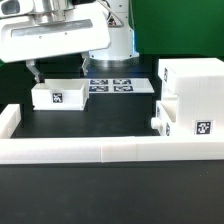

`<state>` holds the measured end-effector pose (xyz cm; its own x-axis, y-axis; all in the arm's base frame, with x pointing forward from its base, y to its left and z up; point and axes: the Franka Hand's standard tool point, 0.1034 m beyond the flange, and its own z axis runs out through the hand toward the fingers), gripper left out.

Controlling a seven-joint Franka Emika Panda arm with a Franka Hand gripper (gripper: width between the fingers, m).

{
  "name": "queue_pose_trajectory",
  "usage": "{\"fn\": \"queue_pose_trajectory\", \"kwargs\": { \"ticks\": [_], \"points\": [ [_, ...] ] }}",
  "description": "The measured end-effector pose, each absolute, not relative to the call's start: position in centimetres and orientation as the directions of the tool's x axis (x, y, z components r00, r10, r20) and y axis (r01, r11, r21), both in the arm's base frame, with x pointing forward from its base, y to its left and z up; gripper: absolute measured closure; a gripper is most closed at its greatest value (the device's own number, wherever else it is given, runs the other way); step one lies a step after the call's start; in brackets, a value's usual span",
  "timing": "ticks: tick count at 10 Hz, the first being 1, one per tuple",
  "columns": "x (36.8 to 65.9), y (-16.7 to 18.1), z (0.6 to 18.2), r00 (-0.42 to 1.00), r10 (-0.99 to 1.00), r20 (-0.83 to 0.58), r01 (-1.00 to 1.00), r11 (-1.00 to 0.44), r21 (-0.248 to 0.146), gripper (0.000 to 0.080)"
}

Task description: Assemble drawer

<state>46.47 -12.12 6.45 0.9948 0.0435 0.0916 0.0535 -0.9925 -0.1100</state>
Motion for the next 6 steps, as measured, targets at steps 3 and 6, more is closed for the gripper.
{"fn": "queue_pose_trajectory", "kwargs": {
  "ticks": [3,6],
  "points": [
    [45.79,-11.52,6.01,0.996,0.032,0.079,0.041,-0.993,-0.114,0.015],
    [45.75,-11.49,5.97,0.996,0.033,0.078,0.042,-0.993,-0.115,0.015]
  ]
}}
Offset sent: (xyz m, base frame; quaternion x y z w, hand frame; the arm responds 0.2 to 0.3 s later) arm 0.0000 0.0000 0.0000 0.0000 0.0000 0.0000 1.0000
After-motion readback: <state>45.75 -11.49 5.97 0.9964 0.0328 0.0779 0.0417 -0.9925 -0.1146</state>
